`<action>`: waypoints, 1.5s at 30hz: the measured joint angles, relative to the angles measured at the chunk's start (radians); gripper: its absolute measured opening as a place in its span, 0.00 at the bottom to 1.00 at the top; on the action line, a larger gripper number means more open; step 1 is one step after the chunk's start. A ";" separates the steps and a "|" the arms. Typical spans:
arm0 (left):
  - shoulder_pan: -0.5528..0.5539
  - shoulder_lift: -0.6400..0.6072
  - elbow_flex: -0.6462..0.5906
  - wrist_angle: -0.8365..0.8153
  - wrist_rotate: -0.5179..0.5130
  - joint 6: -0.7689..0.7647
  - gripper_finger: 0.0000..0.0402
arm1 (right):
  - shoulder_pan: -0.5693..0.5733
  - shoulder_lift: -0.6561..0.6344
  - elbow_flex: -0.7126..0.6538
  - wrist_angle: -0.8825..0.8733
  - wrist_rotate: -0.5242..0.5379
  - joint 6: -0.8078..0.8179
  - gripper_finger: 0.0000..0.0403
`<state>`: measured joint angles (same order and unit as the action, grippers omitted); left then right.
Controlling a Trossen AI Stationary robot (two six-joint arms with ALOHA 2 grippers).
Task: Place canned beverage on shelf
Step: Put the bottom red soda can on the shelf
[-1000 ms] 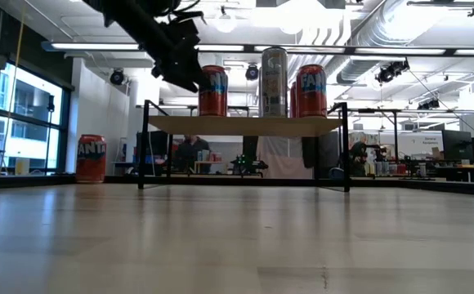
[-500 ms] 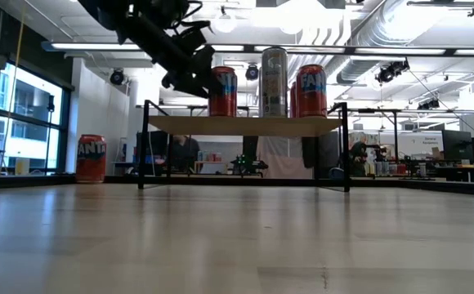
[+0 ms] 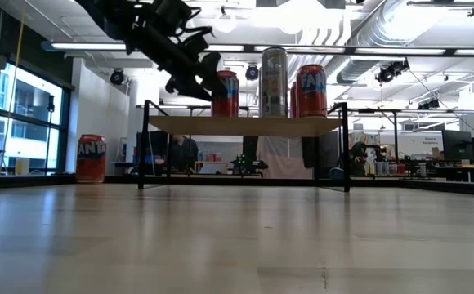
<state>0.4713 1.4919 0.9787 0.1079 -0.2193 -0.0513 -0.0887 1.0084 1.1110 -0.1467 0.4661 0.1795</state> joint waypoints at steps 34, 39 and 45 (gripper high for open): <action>0.007 0.089 0.000 0.147 -0.081 -0.052 0.70 | 0.000 0.000 0.000 0.002 -0.002 0.031 0.71; 0.007 0.089 0.000 0.184 -0.088 -0.061 0.70 | 0.000 0.000 0.000 0.002 -0.002 0.031 0.71; 0.007 0.089 0.001 0.187 -0.130 -0.073 0.70 | 0.000 0.000 0.000 0.002 -0.002 0.031 0.71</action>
<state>0.4783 1.5810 0.9796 0.2944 -0.3495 -0.1238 -0.0891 1.0084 1.1110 -0.1452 0.4644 0.2100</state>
